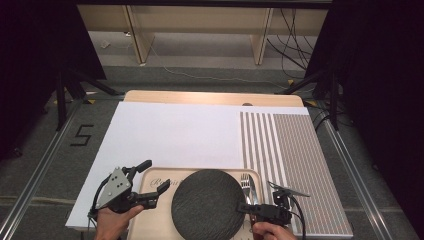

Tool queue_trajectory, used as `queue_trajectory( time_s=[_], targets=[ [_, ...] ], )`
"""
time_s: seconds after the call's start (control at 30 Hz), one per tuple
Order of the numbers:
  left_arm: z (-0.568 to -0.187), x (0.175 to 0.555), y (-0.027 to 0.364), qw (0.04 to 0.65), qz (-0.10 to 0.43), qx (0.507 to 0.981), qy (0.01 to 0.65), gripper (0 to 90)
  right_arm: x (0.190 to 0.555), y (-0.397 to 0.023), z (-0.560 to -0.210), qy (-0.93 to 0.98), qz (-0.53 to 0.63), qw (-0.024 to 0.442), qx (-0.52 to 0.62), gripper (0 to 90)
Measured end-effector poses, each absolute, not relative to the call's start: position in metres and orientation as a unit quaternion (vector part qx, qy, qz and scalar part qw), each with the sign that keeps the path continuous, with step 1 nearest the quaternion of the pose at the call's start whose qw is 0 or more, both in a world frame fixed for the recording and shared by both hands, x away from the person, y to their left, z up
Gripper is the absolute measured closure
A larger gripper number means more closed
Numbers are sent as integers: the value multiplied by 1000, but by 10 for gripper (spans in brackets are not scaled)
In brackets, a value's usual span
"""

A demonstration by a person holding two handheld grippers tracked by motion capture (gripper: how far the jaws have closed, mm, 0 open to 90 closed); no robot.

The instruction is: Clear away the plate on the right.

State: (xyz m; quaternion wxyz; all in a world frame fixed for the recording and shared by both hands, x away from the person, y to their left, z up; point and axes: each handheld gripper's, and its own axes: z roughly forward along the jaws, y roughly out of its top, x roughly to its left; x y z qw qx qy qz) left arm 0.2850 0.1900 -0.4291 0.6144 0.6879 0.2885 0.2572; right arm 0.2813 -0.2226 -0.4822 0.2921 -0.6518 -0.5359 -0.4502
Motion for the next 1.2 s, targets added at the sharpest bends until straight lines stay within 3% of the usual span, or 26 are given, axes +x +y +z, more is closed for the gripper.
queue_trajectory(
  time_s=[0.93, 1.03, 1.2],
  targets=[
    [-429, 285, 190, 614, 256, 688, 288, 174, 287, -203, -492, -557, -423, 290, -654, 858],
    [-430, 285, 189, 614, 256, 689, 288, 174, 287, -202, -489, -573, -419, 278, -647, 837],
    [-430, 285, 190, 613, 256, 690, 287, 174, 287, -199, -486, -606, -404, 260, -634, 682]
  ],
)
